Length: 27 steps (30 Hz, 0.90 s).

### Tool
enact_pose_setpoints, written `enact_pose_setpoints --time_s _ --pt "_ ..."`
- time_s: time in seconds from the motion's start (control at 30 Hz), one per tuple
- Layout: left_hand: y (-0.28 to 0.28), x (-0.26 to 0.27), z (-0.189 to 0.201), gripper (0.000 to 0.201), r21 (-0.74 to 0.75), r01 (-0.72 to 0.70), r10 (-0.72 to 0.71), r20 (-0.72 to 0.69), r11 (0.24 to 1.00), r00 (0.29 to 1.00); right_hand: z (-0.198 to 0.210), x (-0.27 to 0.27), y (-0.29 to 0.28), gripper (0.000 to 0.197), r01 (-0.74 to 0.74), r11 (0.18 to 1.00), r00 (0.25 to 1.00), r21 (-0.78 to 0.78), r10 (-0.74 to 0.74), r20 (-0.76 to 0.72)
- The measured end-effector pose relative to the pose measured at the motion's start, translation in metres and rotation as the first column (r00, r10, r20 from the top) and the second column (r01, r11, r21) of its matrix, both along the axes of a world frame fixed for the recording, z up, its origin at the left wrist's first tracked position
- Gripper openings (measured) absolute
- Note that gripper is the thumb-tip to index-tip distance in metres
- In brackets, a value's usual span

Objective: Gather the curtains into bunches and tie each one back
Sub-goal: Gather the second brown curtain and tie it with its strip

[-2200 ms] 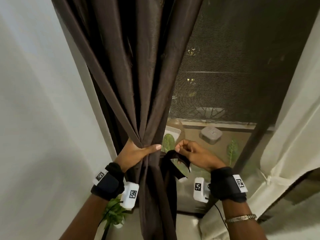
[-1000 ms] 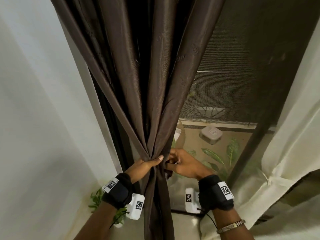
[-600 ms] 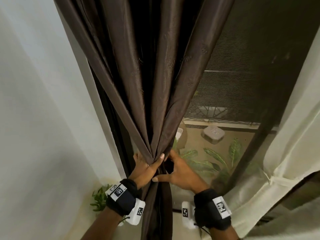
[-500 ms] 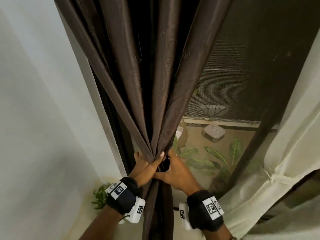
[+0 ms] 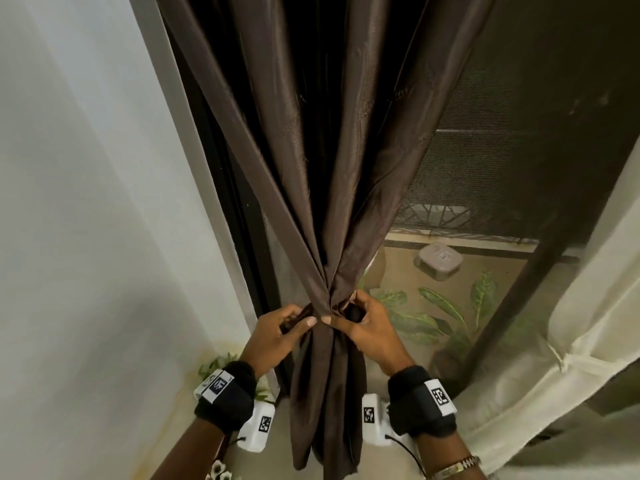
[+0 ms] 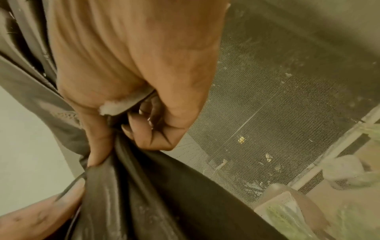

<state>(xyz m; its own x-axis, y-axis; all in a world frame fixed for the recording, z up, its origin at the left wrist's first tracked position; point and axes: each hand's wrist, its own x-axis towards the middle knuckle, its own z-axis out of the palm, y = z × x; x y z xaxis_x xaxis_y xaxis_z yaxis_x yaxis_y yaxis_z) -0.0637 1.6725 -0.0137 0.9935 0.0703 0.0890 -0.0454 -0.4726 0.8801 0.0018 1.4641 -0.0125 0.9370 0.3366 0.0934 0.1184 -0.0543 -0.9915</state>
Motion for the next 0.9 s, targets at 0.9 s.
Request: enact_pose_setpoints --time_s 0.9 --pt "-0.018 -0.015 -0.012 0.027 -0.012 -0.135 0.136 0.012 0.991 0.991 -0.011 0.025 -0.005 0.043 0.085 0.994 0.995 -0.068 -0.081 0.060"
